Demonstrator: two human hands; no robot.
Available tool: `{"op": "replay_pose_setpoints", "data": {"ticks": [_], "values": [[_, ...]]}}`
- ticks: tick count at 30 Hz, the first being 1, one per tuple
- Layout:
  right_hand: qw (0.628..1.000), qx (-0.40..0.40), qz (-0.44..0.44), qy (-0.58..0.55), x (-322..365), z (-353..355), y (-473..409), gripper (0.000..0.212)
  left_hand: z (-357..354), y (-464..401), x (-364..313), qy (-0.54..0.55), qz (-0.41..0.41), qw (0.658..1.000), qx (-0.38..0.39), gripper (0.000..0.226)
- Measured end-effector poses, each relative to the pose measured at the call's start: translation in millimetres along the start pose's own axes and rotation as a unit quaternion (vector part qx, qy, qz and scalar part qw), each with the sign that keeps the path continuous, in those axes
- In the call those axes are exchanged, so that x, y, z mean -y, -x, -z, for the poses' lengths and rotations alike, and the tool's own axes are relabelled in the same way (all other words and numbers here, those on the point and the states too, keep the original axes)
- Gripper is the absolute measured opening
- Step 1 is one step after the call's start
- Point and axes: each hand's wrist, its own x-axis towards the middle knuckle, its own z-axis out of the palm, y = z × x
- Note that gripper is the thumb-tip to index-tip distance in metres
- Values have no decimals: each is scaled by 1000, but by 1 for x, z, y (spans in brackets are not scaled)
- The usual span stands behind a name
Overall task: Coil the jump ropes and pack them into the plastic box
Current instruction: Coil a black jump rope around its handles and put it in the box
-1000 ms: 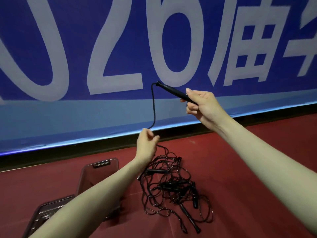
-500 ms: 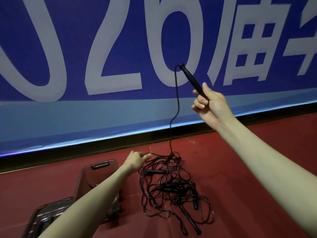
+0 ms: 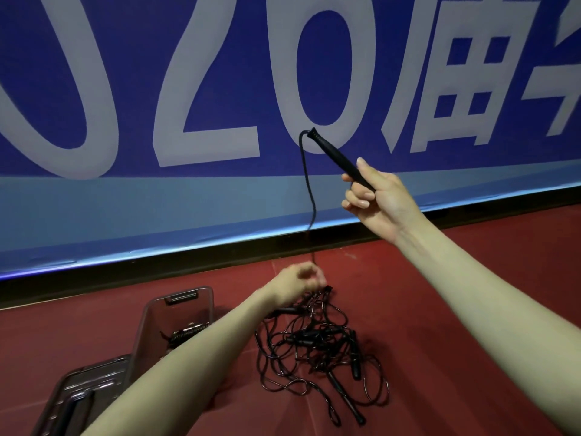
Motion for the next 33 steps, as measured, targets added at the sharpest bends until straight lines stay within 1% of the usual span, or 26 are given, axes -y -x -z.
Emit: {"op": "replay_pose_setpoints", "data": {"ticks": [1, 2, 4, 5, 6, 7, 8, 9, 10, 11, 12, 14, 15, 16, 19, 20, 21, 22, 23, 24, 25, 27, 28, 30, 32, 33], "values": [[1000, -4, 2, -11, 1, 1, 1, 32, -8, 1, 8, -12, 26, 1000, 1, 11], [1000, -8, 4, -19, 3, 3, 2, 32, -15, 2, 16, -4, 51, 998, -25, 13], [1000, -8, 6, -13, 7, 4, 3, 32, -19, 1, 23, 30, 80, 988, -132, 18], [1000, -6, 5, -4, 7, 5, 4, 32, -15, 1, 20, 46, 78, 978, -186, 21], [1000, -1, 2, 4, 7, 5, 6, 32, -8, -1, 16, 69, 66, 971, -220, 28], [1000, 7, 0, 10, 6, 5, 7, 32, 0, -3, 12, 95, 42, 968, -230, 39], [1000, 16, -3, 14, 4, 4, 7, 32, 8, -6, 9, 110, 15, 972, -207, 52], [999, 26, -9, 18, 2, 4, 8, 33, 13, -7, 5, 105, -5, 981, -162, 64], [999, 35, -15, 23, 1, 3, 9, 33, 14, -8, 0, 82, -13, 991, -104, 67], [998, 43, -21, 30, 0, 2, 10, 33, 13, -7, -3, 49, -11, 998, -43, 61], [998, 49, -26, 37, 0, 1, 10, 33, 10, -8, -1, 23, -1, 1000, 5, 47], [998, 51, -28, 30, 2, 2, 10, 33, 1, -9, 7, -2, 25, 999, 47, 20], [998, 48, -26, 15, 4, 3, 10, 33, -4, -9, 14, -7, 40, 998, 56, 13], [999, 43, -23, -5, 6, 5, 9, 33, -8, -8, 21, -14, 59, 996, 72, 12], [998, 2, -19, -67, 10, 14, 6, 33, -4, 5, 38, -33, 120, 983, 133, 27], [996, -20, -20, -86, 8, 18, 6, 34, 1, 8, 46, -46, 133, 981, 129, 27], [994, -44, -23, -98, 6, 23, 5, 34, 7, 11, 52, -69, 139, 983, 100, 25], [992, -70, -24, -101, 2, 28, 4, 35, 14, 13, 57, -97, 143, 984, 47, 23], [991, -96, -24, -93, -3, 34, 2, 35, 20, 14, 60, -100, 146, 984, -12, 20], [989, -118, -22, -81, -9, 41, 0, 34, 26, 15, 60, -63, 145, 985, -70, 18], [988, -138, -21, -68, -16, 48, -3, 32, 32, 16, 57, 2, 132, 984, -120, 20], [984, -173, -30, -30, -30, 64, -7, 26, 45, 16, 37, 133, 82, 969, -193, 23], [982, -185, -42, 4, -39, 71, -9, 22, 53, 16, 24, 167, 53, 959, -222, 22], [969, -206, -80, 109, -58, 88, -9, 22, 70, 15, -5, 181, -5, 949, -257, 21], [938, -201, -140, 245, -75, 103, -4, 22, 87, 19, -37, 168, -52, 949, -261, 26], [915, -182, -177, 315, -81, 110, 1, 22, 95, 22, -52, 170, -69, 950, -254, 28]]}}
